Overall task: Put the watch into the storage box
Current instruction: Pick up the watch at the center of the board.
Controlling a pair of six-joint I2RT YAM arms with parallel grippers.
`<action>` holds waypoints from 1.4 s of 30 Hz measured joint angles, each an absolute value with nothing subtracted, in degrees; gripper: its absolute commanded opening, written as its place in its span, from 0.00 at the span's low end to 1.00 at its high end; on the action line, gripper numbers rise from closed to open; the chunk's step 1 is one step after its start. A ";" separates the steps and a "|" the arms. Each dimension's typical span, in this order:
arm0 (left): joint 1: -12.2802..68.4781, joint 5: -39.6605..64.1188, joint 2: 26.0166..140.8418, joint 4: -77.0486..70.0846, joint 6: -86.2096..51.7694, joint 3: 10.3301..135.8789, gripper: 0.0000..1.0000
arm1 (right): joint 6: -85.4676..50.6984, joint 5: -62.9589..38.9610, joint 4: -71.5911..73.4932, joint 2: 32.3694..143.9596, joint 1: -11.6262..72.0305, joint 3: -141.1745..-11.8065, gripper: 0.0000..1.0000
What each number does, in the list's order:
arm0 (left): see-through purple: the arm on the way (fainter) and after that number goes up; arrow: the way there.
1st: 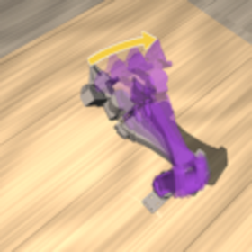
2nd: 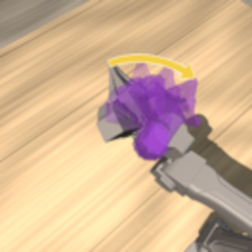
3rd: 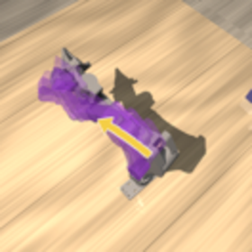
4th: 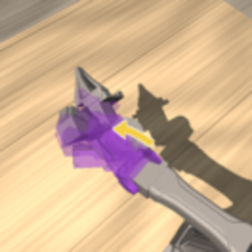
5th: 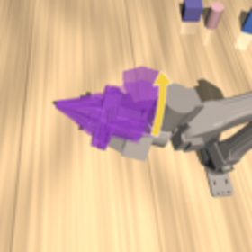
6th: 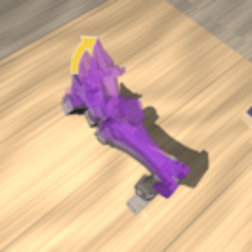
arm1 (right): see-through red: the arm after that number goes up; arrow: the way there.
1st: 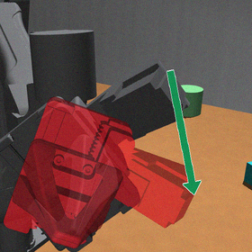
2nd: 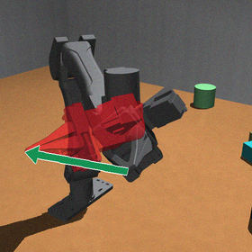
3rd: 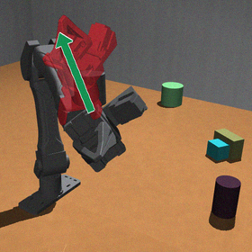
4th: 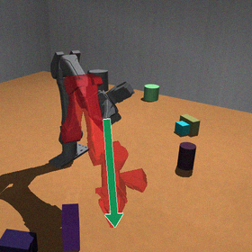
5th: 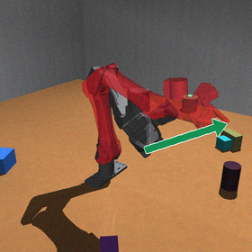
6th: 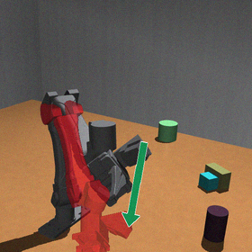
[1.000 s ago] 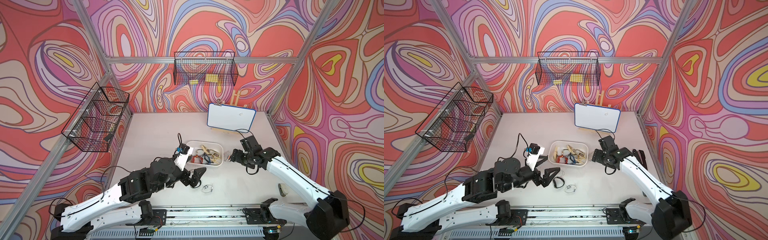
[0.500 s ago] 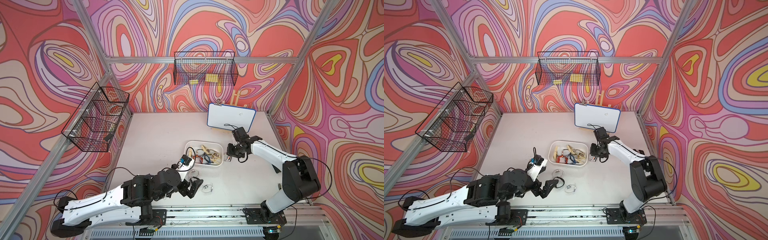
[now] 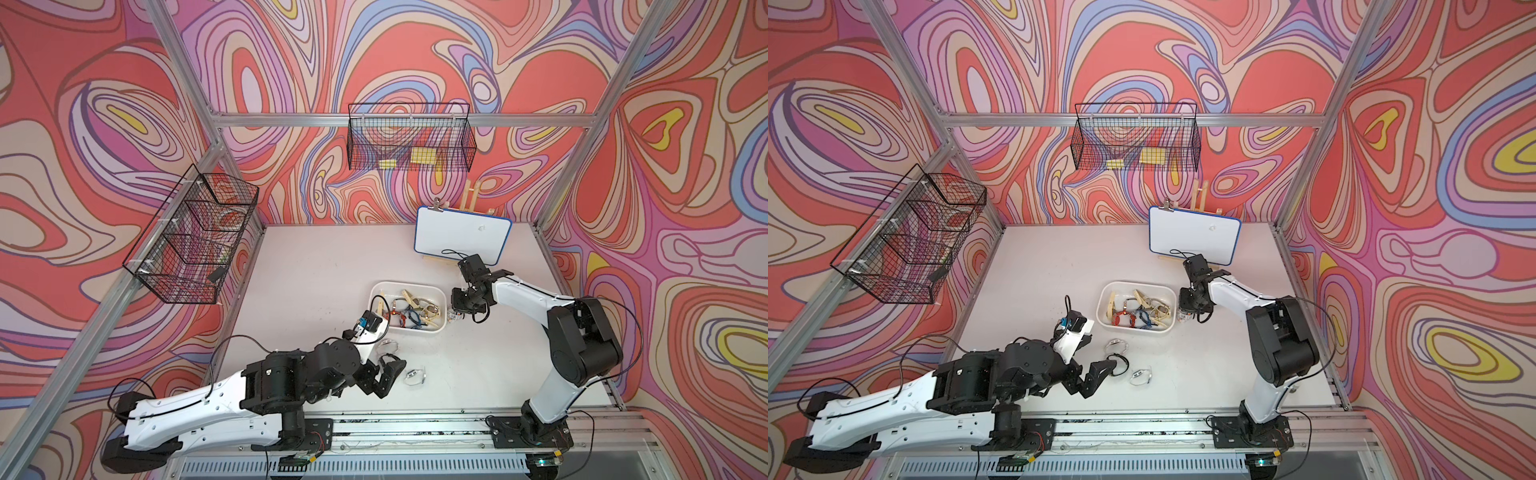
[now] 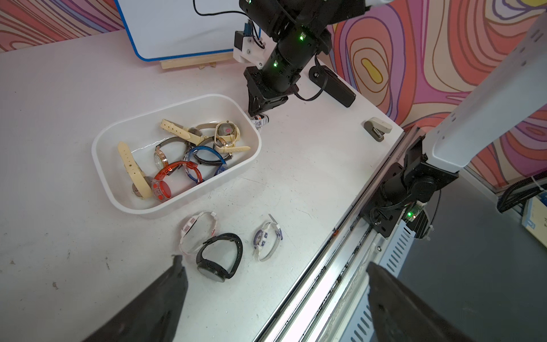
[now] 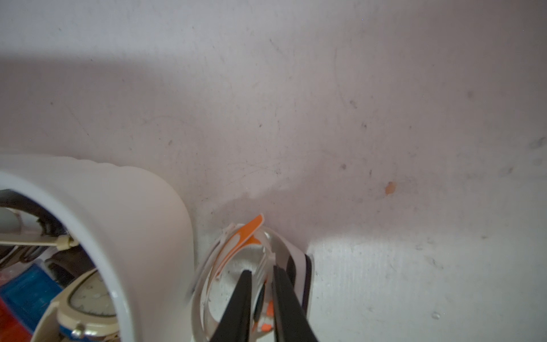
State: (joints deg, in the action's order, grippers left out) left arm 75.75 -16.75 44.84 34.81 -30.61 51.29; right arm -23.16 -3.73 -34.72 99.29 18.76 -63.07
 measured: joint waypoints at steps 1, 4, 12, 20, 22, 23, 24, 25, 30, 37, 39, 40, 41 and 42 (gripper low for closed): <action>76.14 -16.84 45.21 34.81 -30.59 51.29 0.99 | -23.05 -3.66 -34.65 99.31 18.76 -63.11 0.18; 76.64 -17.21 45.93 34.85 -30.59 51.29 1.00 | -22.68 -3.42 -34.68 99.33 18.76 -63.33 0.19; 76.90 -18.44 46.30 34.85 -30.44 51.29 1.00 | -21.23 -2.52 -35.16 97.25 18.76 -63.94 0.23; 76.90 -18.92 46.50 34.85 -30.50 51.24 1.00 | -19.99 -3.07 -35.14 97.80 18.76 -64.47 0.23; 76.90 -19.20 46.06 34.85 -30.65 51.11 1.00 | -19.79 -3.07 -35.14 98.30 18.76 -64.47 0.22; 76.90 -19.31 45.80 34.85 -30.68 50.98 1.00 | -19.70 -3.07 -35.11 98.48 18.76 -64.45 0.23; 76.90 -19.42 45.50 34.87 -30.72 50.85 1.00 | -19.57 -3.07 -35.11 98.65 18.76 -64.45 0.22; 76.90 -19.53 45.30 34.85 -30.81 50.78 1.00 | -19.51 -3.07 -35.07 98.80 18.76 -64.45 0.22; 76.90 -19.84 44.99 34.87 -31.11 50.28 0.99 | -18.96 -3.01 -34.33 99.59 18.76 -64.42 0.22; 76.90 -20.18 44.80 34.92 -31.48 49.52 0.99 | -18.61 -3.03 -33.39 100.82 18.76 -64.25 0.21; 76.90 -20.25 44.49 35.07 -31.53 49.39 0.99 | -18.50 -3.09 -32.93 101.67 18.76 -64.25 0.18; 76.90 -20.38 44.31 35.18 -31.53 49.39 0.99 | -18.31 -3.16 -32.69 102.17 18.76 -64.25 0.16; 76.90 -20.47 44.18 35.22 -31.53 49.39 0.99 | -18.26 -3.25 -32.56 102.52 18.76 -64.23 0.16; 76.90 -20.62 44.03 35.22 -31.53 49.39 0.99 | -18.28 -3.31 -32.51 102.87 18.76 -64.16 0.15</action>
